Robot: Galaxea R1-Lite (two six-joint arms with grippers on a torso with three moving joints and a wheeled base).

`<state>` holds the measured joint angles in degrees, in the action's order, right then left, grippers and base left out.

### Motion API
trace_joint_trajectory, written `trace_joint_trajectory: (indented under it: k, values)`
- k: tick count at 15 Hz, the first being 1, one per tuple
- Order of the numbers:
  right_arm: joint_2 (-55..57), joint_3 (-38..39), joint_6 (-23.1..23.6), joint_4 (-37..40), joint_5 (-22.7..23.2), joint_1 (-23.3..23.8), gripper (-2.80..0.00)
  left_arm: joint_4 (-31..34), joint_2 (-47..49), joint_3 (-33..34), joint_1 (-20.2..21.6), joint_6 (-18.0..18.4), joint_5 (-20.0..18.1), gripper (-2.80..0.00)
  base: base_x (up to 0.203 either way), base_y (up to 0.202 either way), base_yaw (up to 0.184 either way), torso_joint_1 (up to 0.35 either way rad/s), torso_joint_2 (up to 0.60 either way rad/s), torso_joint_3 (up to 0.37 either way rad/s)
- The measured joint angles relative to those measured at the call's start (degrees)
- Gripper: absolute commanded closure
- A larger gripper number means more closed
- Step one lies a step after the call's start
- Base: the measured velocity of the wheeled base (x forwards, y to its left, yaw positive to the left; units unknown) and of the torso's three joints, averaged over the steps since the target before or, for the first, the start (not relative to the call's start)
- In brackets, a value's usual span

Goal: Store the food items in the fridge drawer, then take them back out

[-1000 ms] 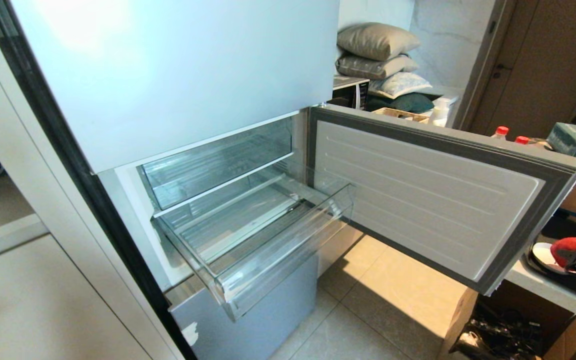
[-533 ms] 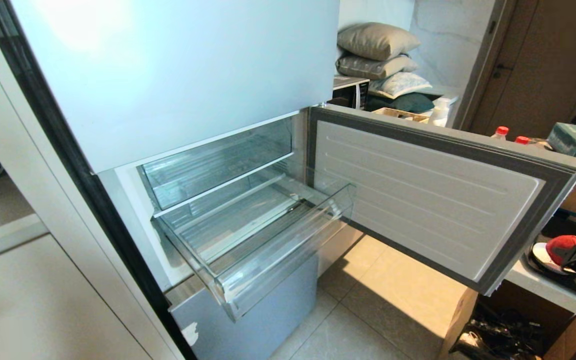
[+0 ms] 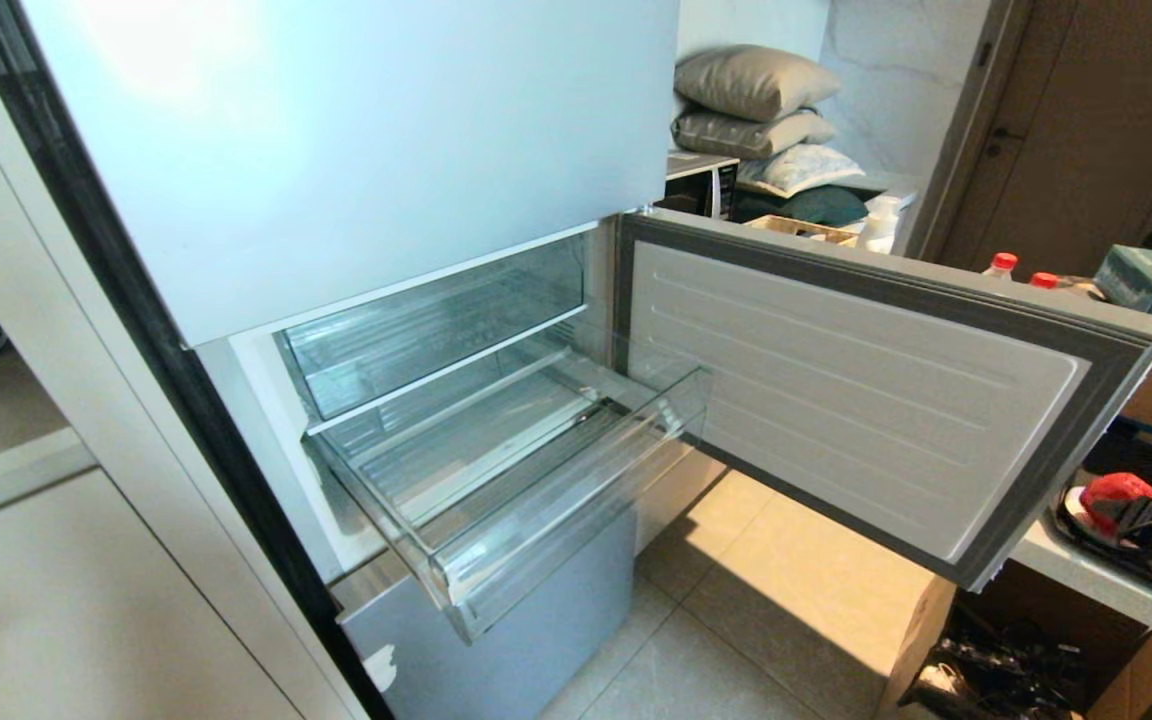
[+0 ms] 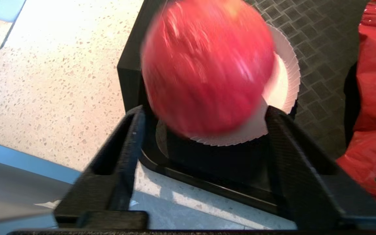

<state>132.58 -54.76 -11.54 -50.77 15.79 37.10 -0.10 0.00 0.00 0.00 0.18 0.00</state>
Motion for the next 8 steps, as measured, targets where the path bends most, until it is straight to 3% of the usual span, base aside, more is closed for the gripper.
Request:
trace_joint_trajectory:
  k: [8]
  values:
    - [-4.5, 3.3, -0.41, 0.11, -0.29, 0.06, -2.8, 0.0, 0.0, 0.0, 0.0, 0.03, 0.0, 0.0, 0.0, 0.0, 0.0, 0.0, 0.0, 0.0]
